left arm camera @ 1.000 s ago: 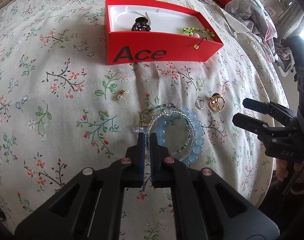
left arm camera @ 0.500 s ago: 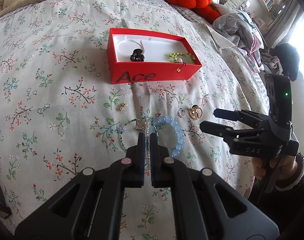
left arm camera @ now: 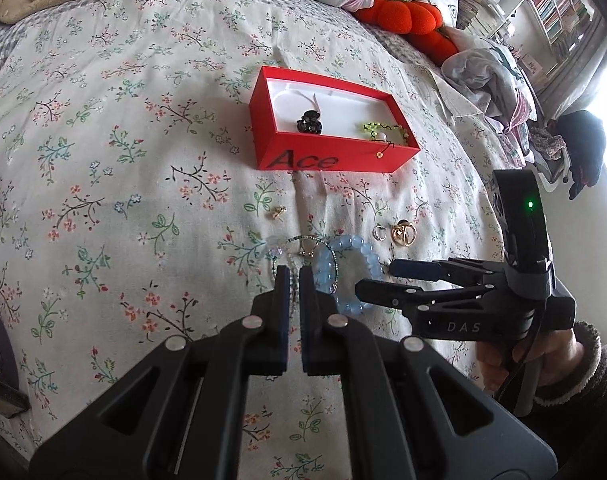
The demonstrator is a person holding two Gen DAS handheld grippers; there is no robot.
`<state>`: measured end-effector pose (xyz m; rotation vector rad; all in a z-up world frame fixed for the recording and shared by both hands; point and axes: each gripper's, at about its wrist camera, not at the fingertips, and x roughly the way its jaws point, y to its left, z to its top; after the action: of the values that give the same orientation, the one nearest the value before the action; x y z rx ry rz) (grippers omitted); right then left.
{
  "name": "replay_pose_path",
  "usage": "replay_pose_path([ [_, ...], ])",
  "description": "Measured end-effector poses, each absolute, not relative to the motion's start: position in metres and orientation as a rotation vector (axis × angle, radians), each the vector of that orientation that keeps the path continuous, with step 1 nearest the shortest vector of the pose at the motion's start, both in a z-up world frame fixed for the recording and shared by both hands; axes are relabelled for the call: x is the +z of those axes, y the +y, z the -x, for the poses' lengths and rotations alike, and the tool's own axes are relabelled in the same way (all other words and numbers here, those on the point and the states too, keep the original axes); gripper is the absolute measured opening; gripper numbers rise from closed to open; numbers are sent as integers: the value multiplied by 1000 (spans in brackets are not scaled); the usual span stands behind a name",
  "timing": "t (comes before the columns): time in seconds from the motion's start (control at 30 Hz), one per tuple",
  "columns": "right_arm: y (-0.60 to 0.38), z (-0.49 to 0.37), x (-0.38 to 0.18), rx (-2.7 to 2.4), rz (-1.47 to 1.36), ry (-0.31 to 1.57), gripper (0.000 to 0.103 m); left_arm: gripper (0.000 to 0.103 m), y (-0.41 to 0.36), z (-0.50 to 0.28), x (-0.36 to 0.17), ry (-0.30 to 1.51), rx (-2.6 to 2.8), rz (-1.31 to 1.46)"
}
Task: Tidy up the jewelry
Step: 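Grasp the light-blue bead bracelet with the right tool while the left tool holds the silver bracelet, then carry both bracelets to the red box and open the right tool inside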
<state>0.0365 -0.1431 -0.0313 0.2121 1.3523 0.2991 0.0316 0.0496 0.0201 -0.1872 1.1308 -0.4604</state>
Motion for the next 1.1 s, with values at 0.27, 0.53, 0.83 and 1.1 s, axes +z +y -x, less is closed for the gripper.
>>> replay_pose_path([
  [0.27,-133,-45,-32,231,-141,1353,14,5,52,-32,16,1151,-424,177],
  [0.53,-131,-39,-13,257,-78,1307,11,5,51,-34,18,1144,-401,187],
  [0.83,-134,-33,22,309,-112,1226,11,5,42,-38,37,1088,-378,179],
  [1.1,-146,-31,58,316,-151,1138,11,5,27,-47,52,1043,-382,207],
])
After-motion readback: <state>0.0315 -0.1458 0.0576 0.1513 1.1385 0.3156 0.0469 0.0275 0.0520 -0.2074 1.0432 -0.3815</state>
